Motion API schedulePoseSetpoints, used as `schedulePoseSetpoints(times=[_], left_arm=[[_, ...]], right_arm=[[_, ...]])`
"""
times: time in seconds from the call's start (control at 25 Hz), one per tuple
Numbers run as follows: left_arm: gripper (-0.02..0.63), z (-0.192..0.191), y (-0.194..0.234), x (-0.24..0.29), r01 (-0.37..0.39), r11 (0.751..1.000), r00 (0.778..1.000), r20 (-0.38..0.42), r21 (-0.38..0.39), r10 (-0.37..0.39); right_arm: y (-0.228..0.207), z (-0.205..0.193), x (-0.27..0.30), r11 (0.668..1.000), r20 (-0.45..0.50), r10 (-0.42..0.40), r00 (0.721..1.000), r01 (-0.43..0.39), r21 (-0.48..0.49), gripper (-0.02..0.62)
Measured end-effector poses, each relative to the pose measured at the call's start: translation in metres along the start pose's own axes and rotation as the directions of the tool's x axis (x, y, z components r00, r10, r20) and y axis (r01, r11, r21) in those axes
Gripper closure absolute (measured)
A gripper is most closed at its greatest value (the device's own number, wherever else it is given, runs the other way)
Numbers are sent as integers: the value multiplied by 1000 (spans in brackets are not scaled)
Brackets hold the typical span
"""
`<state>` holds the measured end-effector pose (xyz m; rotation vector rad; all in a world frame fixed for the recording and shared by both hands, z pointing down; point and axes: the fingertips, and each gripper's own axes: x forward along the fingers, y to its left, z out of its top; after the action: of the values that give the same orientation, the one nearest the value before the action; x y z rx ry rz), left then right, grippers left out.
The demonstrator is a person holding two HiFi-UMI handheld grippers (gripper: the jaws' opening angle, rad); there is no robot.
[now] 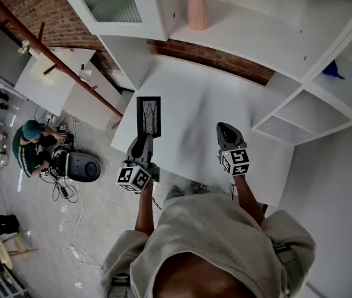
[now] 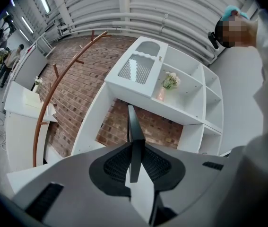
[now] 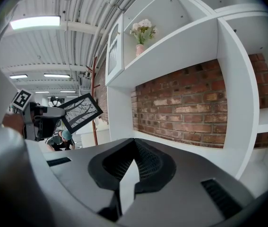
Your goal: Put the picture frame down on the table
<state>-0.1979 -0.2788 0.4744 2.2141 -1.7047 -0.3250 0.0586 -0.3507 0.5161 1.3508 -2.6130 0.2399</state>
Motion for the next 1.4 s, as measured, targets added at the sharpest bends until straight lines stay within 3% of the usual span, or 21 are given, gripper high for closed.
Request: schedulePoseSetpoints(times=[0.6, 1.4], left_arm=[[529, -15, 56, -4, 77, 996, 990, -119, -35, -80], [529, -89, 78, 1, 50, 994, 965, -252, -95, -73]], right_arm=[[42, -30, 1, 993, -84, -111, 990, 114, 26, 571], [48, -102, 0, 990, -230, -107, 967, 126, 67, 571]])
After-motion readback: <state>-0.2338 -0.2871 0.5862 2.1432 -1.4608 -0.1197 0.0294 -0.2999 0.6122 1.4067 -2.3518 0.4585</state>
